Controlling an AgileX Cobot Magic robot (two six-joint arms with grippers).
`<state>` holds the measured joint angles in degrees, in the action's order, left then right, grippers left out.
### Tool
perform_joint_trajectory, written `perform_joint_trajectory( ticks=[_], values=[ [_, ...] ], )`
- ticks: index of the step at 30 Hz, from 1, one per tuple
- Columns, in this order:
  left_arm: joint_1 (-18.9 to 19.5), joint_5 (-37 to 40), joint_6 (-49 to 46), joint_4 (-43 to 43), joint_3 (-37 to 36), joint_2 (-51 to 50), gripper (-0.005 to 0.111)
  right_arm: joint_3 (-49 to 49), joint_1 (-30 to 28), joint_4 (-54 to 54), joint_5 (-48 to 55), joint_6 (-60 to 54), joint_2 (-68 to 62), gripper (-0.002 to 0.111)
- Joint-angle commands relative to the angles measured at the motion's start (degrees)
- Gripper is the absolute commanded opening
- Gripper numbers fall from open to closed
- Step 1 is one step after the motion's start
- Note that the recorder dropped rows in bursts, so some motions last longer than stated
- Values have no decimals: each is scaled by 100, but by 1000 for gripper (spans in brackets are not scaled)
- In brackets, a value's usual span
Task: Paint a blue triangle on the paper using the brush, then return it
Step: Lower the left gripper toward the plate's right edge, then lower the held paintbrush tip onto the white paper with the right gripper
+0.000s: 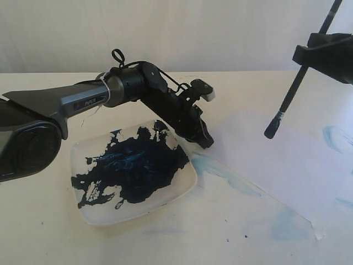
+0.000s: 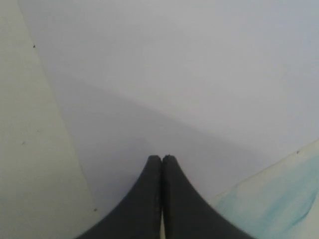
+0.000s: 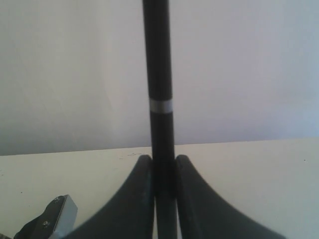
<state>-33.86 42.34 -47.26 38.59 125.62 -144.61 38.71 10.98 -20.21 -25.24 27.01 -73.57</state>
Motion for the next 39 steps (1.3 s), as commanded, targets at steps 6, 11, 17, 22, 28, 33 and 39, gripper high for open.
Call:
perform_joint_trajectory(
  ticks=[6, 11, 17, 22, 28, 33, 39],
  values=[
    [6, 122, 88, 9, 17, 7, 0, 6, -36, 11, -392, -60, -378, 0],
    [6, 134, 99, -8, 17, 7, 0, 8, -36, 35, -923, -489, -627, 0],
    [6, 134, 99, -8, 17, 7, 0, 19, -36, 282, -1485, -501, -991, 0],
    [6, 123, 99, -8, 17, 7, 0, 219, -36, 524, -1463, -667, -1350, 0],
    [6, 79, 87, -8, 17, 7, 0, 677, -36, 475, -1475, -1153, -1741, 0],
    [6, 54, 87, -8, 17, 7, 0, 749, -36, 449, -1464, -1153, -1988, 0],
    [6, 66, 87, -8, 17, 7, 0, 749, -36, 157, -1343, -1153, -2084, 0]
  ],
)
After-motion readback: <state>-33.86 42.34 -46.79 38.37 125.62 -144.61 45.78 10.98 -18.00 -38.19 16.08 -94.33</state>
